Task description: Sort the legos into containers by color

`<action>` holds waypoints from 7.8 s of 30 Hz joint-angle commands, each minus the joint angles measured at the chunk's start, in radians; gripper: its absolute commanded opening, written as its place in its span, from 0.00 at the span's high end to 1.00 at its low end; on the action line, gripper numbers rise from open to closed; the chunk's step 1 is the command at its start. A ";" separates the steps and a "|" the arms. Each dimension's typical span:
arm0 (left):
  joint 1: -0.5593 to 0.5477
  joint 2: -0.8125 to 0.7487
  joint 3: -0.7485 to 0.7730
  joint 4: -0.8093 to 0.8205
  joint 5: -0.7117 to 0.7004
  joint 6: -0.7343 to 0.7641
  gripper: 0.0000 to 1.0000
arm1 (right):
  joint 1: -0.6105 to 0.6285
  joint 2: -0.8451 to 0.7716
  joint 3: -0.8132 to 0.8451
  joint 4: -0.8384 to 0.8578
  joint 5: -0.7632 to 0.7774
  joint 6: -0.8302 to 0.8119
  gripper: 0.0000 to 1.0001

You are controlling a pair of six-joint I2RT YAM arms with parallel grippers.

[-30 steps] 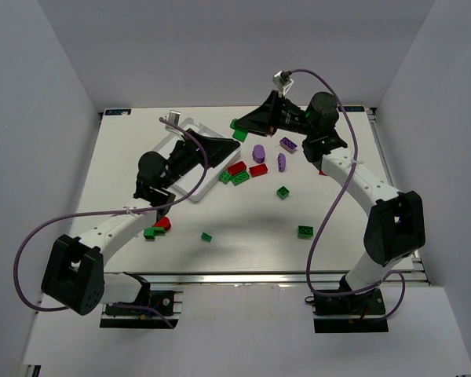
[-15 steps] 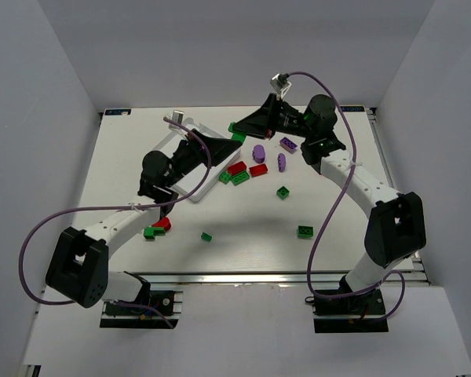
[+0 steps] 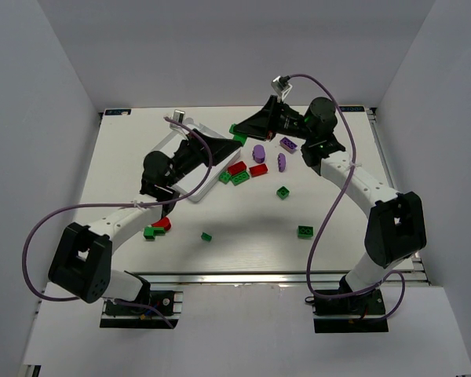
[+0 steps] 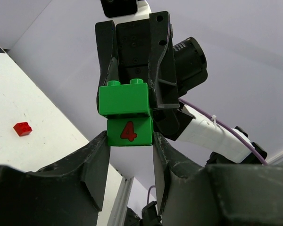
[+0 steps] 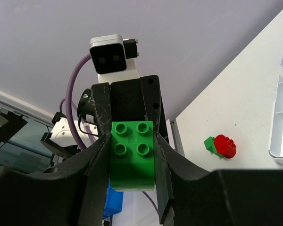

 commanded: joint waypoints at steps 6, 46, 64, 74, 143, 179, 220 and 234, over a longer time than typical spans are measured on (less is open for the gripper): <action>-0.003 0.013 0.031 0.088 0.019 -0.019 0.90 | 0.004 -0.025 0.018 0.007 -0.031 -0.070 1.00; 0.222 0.358 0.511 -1.450 -0.417 0.447 1.00 | -0.080 0.025 0.131 -0.532 0.231 -0.858 1.00; 0.147 0.446 0.620 -1.510 -0.598 0.483 0.37 | -0.053 0.117 0.149 -0.610 0.263 -1.031 1.00; 0.156 0.147 0.498 -1.518 -0.662 0.494 0.21 | 0.082 0.317 0.352 -0.713 0.332 -1.228 1.00; 0.219 0.248 0.183 -1.747 -0.670 0.871 0.02 | 0.070 -0.198 -0.160 -0.790 0.190 -1.388 0.11; 0.221 0.251 0.186 -1.799 -0.644 0.790 0.08 | 0.058 -0.222 -0.202 -0.771 0.180 -1.362 0.11; 0.214 0.144 0.382 -1.774 -0.408 0.625 0.69 | 0.081 -0.247 -0.286 -0.699 0.159 -1.074 0.19; 0.201 -0.035 0.204 -1.162 -0.050 -0.025 0.81 | 0.292 -0.175 -0.210 -0.632 0.605 -0.835 0.11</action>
